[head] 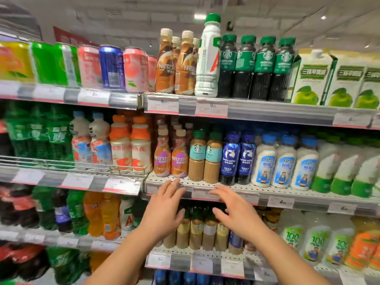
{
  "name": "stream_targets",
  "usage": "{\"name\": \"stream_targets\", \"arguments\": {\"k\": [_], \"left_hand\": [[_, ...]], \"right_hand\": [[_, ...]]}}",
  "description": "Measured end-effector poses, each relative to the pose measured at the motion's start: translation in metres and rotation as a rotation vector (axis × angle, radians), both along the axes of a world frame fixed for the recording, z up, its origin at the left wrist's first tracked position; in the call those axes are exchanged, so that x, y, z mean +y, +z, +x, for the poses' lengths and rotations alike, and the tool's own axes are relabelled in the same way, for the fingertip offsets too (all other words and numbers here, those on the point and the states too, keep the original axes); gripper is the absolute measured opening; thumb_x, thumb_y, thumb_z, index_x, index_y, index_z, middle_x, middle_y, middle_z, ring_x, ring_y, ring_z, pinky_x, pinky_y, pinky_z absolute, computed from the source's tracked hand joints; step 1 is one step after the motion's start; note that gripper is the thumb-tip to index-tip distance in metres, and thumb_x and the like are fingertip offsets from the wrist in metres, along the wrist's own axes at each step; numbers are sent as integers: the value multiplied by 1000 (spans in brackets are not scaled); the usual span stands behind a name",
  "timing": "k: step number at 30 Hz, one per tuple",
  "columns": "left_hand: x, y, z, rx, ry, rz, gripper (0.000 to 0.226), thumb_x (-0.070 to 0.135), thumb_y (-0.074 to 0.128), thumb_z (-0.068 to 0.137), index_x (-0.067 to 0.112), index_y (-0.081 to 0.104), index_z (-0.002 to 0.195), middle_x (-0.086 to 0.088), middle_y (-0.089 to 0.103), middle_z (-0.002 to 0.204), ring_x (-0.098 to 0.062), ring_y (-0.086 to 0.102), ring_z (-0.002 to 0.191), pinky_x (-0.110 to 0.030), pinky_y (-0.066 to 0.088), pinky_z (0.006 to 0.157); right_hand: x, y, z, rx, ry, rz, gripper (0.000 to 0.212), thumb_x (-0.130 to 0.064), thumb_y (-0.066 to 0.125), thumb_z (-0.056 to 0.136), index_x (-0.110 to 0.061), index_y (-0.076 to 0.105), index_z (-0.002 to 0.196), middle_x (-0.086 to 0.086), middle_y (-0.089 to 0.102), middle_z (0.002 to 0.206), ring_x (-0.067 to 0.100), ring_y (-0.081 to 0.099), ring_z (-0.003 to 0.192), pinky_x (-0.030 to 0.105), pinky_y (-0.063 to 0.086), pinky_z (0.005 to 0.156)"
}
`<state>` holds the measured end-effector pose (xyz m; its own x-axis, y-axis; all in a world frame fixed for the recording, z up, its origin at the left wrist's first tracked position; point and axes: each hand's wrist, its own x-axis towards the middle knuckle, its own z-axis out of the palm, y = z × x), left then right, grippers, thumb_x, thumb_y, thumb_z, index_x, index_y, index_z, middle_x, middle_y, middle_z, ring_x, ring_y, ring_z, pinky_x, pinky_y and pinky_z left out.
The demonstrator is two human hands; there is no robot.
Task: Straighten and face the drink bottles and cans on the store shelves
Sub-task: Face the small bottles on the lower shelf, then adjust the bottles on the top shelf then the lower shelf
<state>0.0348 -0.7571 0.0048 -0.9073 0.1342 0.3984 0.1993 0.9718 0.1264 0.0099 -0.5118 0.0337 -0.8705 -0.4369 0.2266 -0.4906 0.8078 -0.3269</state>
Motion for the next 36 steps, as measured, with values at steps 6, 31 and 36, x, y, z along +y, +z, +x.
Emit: {"name": "stream_targets", "arguments": {"k": [6,31,36], "left_hand": [[-17,-19,-11,45,-52,-44,66,41,57,94,28,33,155,1,13,169,-25,8,156,-49,29,121],[-191,-34,29,103,129,-18,64,33,65,84,24,49,146,0,46,151,-26,48,131,-44,51,89],[-188,-39,28,106,129,48,66,29,67,84,25,48,147,2,45,153,-25,45,133,-45,53,87]], "right_hand": [[-27,-16,-3,199,-108,236,60,-45,52,99,-31,36,155,-6,20,167,16,26,150,34,50,100],[-272,-117,-64,-57,-3,240,72,-43,57,96,-26,25,158,4,37,160,35,56,127,46,53,97],[-281,-123,-51,-5,-89,250,64,-52,60,96,-22,37,148,6,59,139,34,64,114,44,56,88]]}}
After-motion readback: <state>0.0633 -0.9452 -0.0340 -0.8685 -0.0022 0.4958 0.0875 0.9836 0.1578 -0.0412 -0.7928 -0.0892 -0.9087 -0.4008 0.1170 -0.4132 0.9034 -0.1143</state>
